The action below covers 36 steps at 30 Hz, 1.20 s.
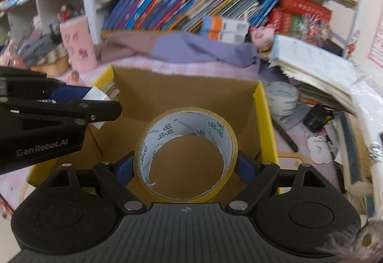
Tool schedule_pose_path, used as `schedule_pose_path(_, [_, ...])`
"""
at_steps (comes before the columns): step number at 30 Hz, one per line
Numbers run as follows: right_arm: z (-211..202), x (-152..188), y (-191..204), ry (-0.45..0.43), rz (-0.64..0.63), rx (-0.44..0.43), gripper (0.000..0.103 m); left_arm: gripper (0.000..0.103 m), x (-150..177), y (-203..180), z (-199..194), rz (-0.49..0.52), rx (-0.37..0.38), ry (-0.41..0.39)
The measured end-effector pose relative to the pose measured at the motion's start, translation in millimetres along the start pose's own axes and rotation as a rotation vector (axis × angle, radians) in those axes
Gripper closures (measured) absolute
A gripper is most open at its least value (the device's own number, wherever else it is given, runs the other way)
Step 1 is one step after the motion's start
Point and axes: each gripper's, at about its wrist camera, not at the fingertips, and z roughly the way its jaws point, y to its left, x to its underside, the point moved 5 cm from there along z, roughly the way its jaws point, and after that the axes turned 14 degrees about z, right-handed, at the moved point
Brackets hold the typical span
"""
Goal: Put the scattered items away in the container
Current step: 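Lower the charger into the box and open the left tool while the right tool releases the tape inside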
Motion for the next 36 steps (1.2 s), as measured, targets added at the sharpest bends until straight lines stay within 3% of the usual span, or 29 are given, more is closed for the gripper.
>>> schedule_pose_path(8, [29.8, 5.1, 1.6, 0.100, -0.055, -0.020, 0.019, 0.079, 2.4, -2.9, 23.4, 0.011, -0.007, 0.062])
schedule_pose_path(16, [34.5, 5.3, 3.3, 0.117, -0.061, -0.037, 0.019, 0.074, 5.3, -2.2, 27.7, 0.003, -0.010, 0.082])
schedule_pose_path(17, [34.0, 5.2, 3.3, 0.117, -0.059, -0.038, 0.019, 0.072, 6.0, -2.3, 27.8, 0.002, -0.013, 0.084])
schedule_pose_path(19, [33.2, 5.4, 3.4, 0.115, -0.054, -0.037, 0.018, 0.051, 7.5, -2.3, 26.9, 0.002, -0.027, 0.087])
schedule_pose_path(20, [32.7, 5.6, 3.7, 0.114, -0.053, -0.036, 0.018, 0.046, 8.1, -2.4, 25.5, 0.003, -0.034, 0.084])
schedule_pose_path(21, [31.5, 5.3, 3.8, 0.108, -0.051, -0.035, 0.017, 0.041, 8.6, -2.3, 23.6, 0.003, -0.039, 0.078])
schedule_pose_path(24, [25.8, 3.4, 4.7, 0.089, -0.048, -0.032, 0.012, 0.037, 8.6, -0.4, 15.9, -0.011, -0.051, 0.062])
schedule_pose_path(36, [-28.4, -1.6, 9.5, -0.074, 0.006, -0.001, 0.012, 0.028, 6.8, 5.9, -38.2, -0.085, -0.107, -0.050])
